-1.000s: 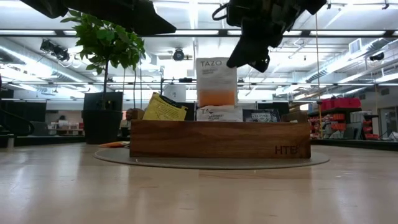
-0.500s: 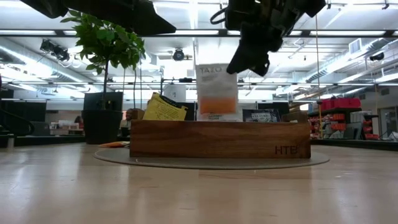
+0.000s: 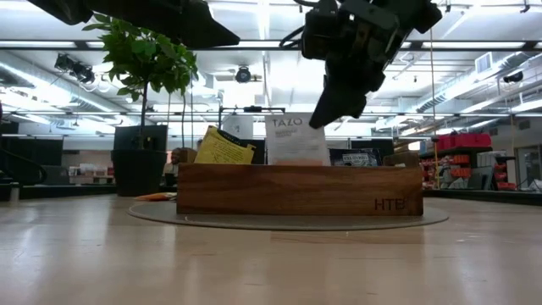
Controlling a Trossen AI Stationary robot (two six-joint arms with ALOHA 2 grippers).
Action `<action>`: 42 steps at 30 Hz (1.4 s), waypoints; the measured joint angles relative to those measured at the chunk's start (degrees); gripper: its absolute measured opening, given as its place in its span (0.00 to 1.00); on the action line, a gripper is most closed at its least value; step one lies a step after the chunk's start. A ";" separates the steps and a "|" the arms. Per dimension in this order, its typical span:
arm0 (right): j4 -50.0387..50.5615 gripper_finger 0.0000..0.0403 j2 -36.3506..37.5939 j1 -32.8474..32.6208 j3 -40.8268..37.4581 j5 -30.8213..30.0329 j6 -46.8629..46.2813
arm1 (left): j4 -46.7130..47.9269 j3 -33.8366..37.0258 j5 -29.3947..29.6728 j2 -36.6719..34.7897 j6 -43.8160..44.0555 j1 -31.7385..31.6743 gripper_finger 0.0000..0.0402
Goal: Pick & Place Tea
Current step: Put the orange tea bag into the middle section of the wooden organizer, then put the yellow tea bag into the left section of the wooden organizer
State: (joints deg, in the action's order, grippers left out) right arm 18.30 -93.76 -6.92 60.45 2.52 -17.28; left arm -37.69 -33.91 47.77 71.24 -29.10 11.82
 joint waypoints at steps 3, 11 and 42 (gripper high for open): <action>0.25 0.00 0.00 0.23 0.00 -1.48 0.39 | -0.01 0.00 0.00 0.00 0.00 0.02 0.49; 1.04 0.04 0.00 0.22 0.00 -1.61 1.84 | -0.04 0.00 0.00 0.00 0.01 0.02 0.49; -3.56 0.38 0.82 22.98 0.22 -2.84 7.68 | 0.44 0.00 0.00 0.00 1.52 0.05 0.49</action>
State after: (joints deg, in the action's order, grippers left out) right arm 14.74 -92.94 16.06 60.66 -0.33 -9.61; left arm -37.26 -33.91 47.77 71.24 -27.58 11.87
